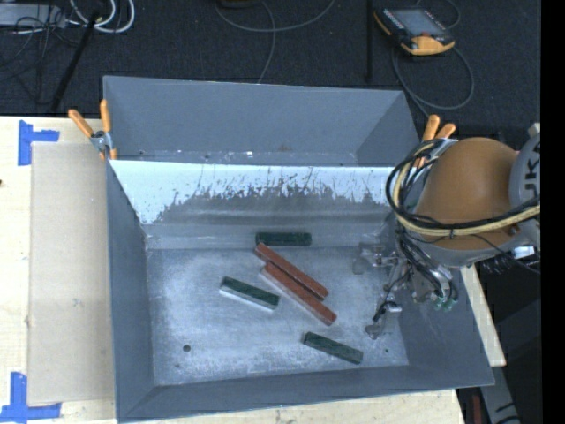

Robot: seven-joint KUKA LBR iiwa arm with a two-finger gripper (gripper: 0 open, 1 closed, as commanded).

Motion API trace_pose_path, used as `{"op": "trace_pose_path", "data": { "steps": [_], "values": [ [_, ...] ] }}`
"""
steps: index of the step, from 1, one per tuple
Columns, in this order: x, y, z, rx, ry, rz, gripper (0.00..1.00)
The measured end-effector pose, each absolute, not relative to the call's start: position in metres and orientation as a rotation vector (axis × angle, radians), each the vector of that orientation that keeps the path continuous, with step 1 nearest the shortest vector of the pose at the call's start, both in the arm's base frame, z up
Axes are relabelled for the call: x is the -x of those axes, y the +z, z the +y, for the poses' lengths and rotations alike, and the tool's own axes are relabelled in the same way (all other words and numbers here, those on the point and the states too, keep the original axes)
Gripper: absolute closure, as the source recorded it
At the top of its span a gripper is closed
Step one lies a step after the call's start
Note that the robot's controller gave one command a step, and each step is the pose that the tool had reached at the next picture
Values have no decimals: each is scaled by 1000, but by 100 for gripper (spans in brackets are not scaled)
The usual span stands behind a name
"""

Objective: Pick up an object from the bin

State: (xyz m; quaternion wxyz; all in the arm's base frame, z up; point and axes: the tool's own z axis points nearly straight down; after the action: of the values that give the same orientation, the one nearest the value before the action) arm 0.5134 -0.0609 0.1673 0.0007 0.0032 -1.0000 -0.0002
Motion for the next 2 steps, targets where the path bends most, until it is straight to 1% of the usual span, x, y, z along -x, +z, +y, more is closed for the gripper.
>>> {"op": "trace_pose_path", "data": {
  "steps": [1,2],
  "values": [
    [-498,69,-33,131,0,-3140,0],
    [-503,76,-33,129,1,-3152,100]
  ]
}}
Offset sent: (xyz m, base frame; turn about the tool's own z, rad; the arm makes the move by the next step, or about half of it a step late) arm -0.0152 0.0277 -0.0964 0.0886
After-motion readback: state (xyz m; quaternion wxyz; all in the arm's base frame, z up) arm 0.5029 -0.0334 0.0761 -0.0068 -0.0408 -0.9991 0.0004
